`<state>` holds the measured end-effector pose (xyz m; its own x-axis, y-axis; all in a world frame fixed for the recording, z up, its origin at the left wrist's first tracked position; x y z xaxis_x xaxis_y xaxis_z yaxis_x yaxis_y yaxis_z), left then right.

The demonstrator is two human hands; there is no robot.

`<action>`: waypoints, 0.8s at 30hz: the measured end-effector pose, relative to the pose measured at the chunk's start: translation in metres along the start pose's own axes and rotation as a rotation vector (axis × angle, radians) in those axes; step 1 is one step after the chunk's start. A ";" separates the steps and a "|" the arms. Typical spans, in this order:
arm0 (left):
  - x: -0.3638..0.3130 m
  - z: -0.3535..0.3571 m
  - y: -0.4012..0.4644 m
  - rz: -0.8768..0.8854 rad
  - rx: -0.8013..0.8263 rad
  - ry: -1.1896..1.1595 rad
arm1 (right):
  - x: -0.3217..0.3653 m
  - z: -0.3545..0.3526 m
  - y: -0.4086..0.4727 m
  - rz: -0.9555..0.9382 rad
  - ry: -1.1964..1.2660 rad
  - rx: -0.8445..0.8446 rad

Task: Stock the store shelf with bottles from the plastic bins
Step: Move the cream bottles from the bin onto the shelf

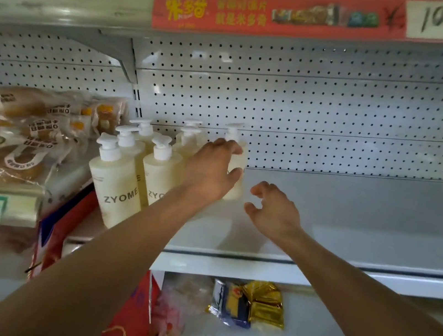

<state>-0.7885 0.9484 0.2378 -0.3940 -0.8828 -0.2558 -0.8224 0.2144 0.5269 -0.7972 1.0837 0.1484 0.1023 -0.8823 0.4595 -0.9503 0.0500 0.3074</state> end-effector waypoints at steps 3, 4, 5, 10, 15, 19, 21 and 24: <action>-0.011 -0.002 -0.033 0.018 -0.023 0.000 | -0.001 -0.015 -0.029 -0.080 -0.071 -0.007; -0.014 0.000 -0.044 0.019 -0.017 -0.004 | -0.002 -0.020 -0.040 -0.106 -0.091 -0.011; -0.017 0.001 -0.056 0.014 -0.013 -0.003 | -0.003 -0.025 -0.051 -0.128 -0.108 -0.015; -0.031 0.013 -0.116 -0.036 0.013 -0.001 | -0.019 -0.046 -0.107 -0.207 -0.141 -0.036; -0.040 0.042 -0.178 -0.108 0.108 0.010 | -0.046 -0.052 -0.161 -0.218 -0.158 -0.011; -0.045 0.073 -0.228 -0.192 0.209 -0.019 | -0.069 -0.035 -0.197 -0.205 -0.140 0.056; -0.045 0.088 -0.253 -0.212 0.242 -0.016 | -0.080 -0.020 -0.214 -0.197 -0.139 0.100; -0.036 0.112 -0.286 -0.263 0.328 -0.028 | -0.097 0.012 -0.240 -0.159 -0.121 0.194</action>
<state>-0.5852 0.9659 0.0061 -0.1609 -0.9143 -0.3718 -0.9816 0.1091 0.1564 -0.5829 1.1521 0.0201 0.2294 -0.9220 0.3119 -0.9649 -0.1735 0.1969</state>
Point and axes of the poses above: each hand's wrist, its own y-axis towards the middle knuckle, its own z-axis out of the palm, x = y × z, the point moved 8 cm from there along y, towards the middle knuckle, and after that the axes turned 2 degrees about -x, right-handed, at the moved point
